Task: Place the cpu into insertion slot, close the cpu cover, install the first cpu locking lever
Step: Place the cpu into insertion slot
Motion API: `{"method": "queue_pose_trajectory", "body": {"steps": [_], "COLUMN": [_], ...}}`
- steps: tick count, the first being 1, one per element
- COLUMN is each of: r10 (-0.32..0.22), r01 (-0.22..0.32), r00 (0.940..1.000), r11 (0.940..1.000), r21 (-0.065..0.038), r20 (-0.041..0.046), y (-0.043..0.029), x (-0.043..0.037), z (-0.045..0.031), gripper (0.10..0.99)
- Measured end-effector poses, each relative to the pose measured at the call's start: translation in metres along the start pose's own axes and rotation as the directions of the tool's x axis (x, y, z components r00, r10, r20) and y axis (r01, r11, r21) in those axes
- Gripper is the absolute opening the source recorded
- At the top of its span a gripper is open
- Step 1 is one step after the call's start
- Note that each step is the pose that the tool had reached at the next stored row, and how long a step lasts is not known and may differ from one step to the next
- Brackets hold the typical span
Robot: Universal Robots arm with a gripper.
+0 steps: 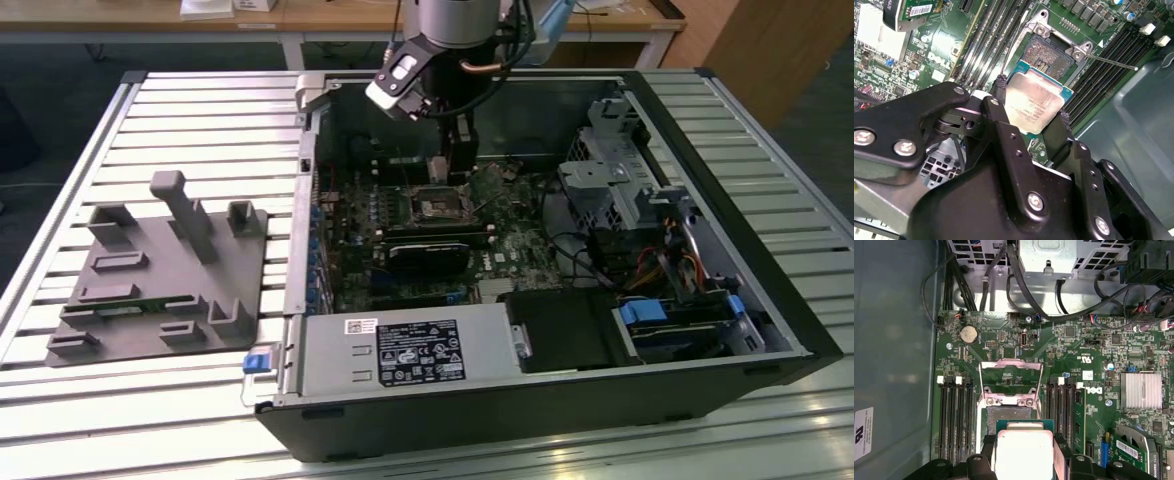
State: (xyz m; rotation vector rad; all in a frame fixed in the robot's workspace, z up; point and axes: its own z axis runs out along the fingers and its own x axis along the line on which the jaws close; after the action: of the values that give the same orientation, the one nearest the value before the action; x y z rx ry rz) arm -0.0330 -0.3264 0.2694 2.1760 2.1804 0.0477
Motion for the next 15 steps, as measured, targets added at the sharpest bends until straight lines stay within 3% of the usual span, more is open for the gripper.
{"method": "queue_pose_trajectory", "body": {"steps": [15], "r10": [0.0], "r01": [0.0], "r00": [1.0], "r11": [1.0], "r21": [0.0], "r20": [0.0002], "y": [-0.0002], "x": [0.0001], "z": [0.0035], "gripper": [0.541]}}
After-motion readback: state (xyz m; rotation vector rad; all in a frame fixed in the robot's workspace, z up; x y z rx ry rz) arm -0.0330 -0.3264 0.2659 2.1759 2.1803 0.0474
